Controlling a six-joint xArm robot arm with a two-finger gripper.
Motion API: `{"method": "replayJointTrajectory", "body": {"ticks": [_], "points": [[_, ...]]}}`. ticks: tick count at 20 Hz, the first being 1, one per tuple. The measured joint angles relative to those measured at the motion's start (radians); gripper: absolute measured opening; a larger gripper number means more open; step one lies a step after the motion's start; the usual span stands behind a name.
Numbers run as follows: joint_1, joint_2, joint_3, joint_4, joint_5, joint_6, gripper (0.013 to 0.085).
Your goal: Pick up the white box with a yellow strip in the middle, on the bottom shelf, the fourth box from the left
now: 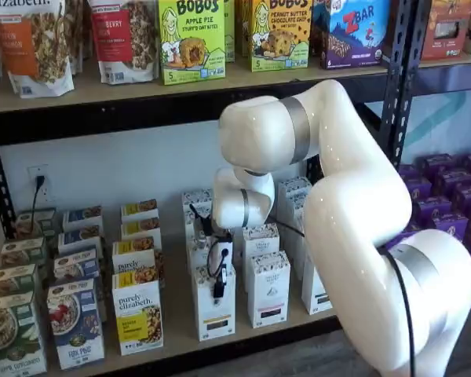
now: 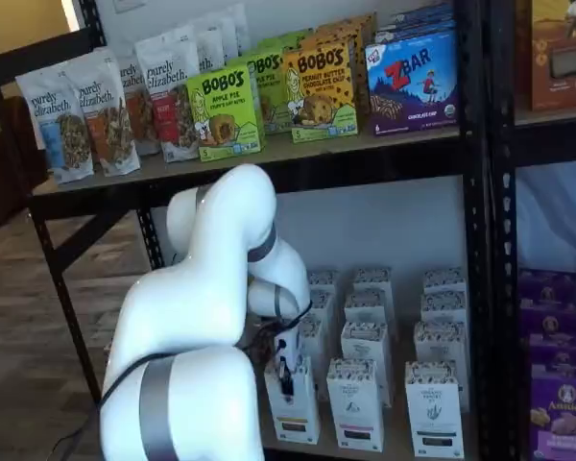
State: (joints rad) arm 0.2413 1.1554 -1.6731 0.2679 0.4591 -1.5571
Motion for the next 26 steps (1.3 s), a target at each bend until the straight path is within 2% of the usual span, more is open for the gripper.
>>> {"method": "replayJointTrajectory", "body": {"ticks": [6, 10, 16, 26], "points": [[0.004, 0.006, -0.006, -0.01, 0.002, 0.012, 0.057], [0.011, -0.007, 0.022, 0.028, -0.024, -0.016, 0.057], [0.022, -0.047, 0.087, 0.057, -0.058, -0.035, 0.057], [0.039, -0.093, 0.155, 0.08, -0.086, -0.042, 0.057]]}}
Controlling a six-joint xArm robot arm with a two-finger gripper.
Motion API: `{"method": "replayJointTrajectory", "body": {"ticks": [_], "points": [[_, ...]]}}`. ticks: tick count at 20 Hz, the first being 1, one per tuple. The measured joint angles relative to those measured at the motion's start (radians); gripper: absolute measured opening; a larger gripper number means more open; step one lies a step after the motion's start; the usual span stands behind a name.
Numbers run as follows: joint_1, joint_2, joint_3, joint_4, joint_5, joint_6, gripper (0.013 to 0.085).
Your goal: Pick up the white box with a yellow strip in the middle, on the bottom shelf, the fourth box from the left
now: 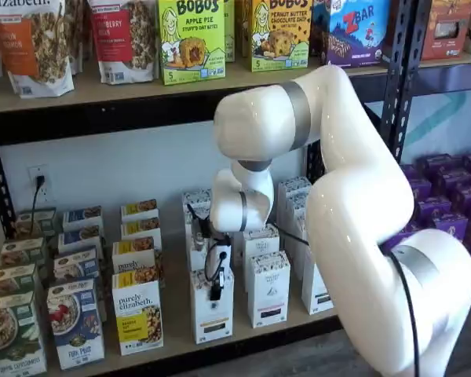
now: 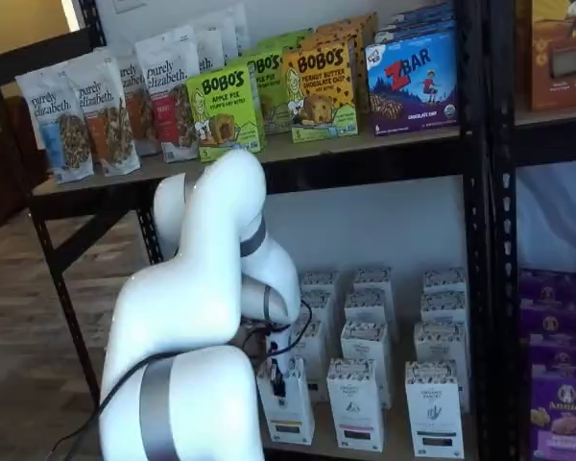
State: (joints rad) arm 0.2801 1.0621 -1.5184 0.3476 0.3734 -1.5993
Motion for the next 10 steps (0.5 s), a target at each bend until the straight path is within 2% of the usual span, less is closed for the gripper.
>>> {"method": "replayJointTrajectory", "body": {"ticks": [3, 10], "points": [[0.0, -0.009, 0.008, 0.009, 0.01, -0.008, 0.049], [0.004, -0.036, 0.046, 0.014, -0.015, -0.011, 0.049]]}}
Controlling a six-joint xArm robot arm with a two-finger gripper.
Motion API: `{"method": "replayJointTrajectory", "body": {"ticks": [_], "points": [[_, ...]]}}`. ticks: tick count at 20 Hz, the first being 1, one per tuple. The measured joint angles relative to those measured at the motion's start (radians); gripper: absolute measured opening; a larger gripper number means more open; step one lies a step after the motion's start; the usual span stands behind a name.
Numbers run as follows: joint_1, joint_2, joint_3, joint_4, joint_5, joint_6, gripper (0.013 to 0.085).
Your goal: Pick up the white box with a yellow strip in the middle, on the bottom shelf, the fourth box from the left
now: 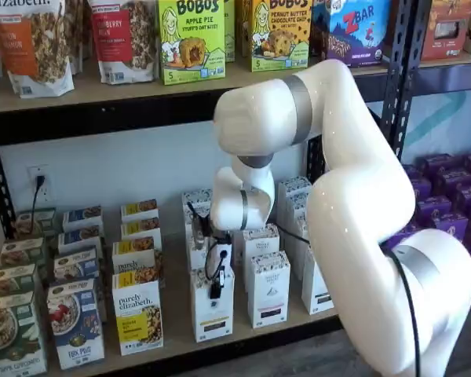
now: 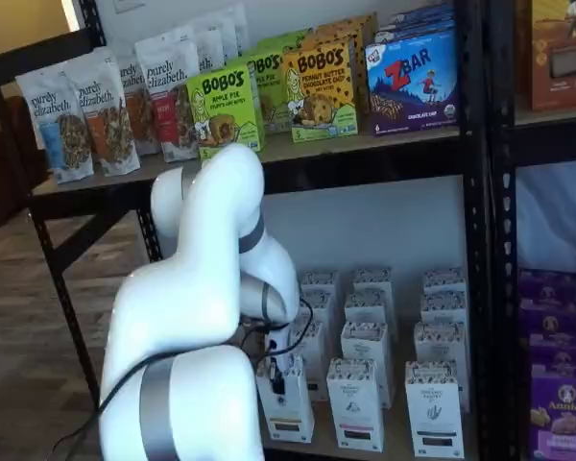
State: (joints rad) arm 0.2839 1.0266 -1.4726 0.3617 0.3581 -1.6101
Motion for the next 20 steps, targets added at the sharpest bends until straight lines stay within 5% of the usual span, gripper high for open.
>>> {"method": "replayJointTrajectory", "body": {"ticks": [20], "points": [[0.054, -0.184, 0.267, 0.09, -0.087, -0.044, 0.049]]}}
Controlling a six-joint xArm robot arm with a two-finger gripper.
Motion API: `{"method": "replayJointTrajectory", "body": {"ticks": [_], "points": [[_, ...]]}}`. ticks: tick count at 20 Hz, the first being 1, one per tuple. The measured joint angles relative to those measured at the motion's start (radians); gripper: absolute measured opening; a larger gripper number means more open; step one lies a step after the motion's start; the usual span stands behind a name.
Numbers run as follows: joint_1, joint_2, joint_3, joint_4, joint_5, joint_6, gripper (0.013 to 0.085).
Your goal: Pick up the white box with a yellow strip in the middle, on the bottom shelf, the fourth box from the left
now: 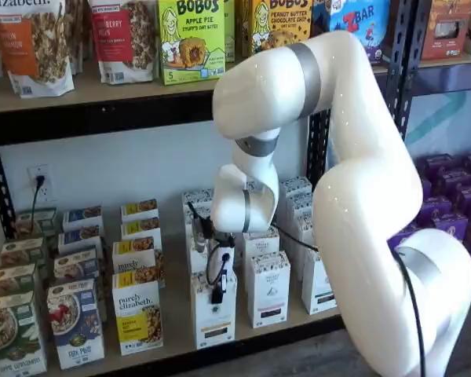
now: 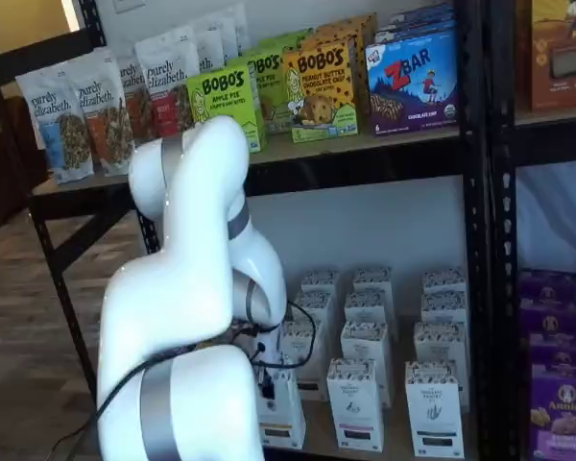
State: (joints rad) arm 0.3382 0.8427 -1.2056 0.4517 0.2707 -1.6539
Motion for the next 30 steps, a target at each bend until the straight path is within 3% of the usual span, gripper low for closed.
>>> {"method": "replayJointTrajectory", "body": {"ticks": [13, 19, 24, 30], "points": [[0.057, -0.164, 0.229, -0.028, -0.04, 0.074, 0.049], [0.074, -0.235, 0.331, -0.105, -0.07, 0.163, 0.049], [0.092, -0.305, 0.416, -0.081, -0.093, 0.155, 0.049], [0.09, -0.407, 0.521, -0.137, -0.108, 0.208, 0.049]]}}
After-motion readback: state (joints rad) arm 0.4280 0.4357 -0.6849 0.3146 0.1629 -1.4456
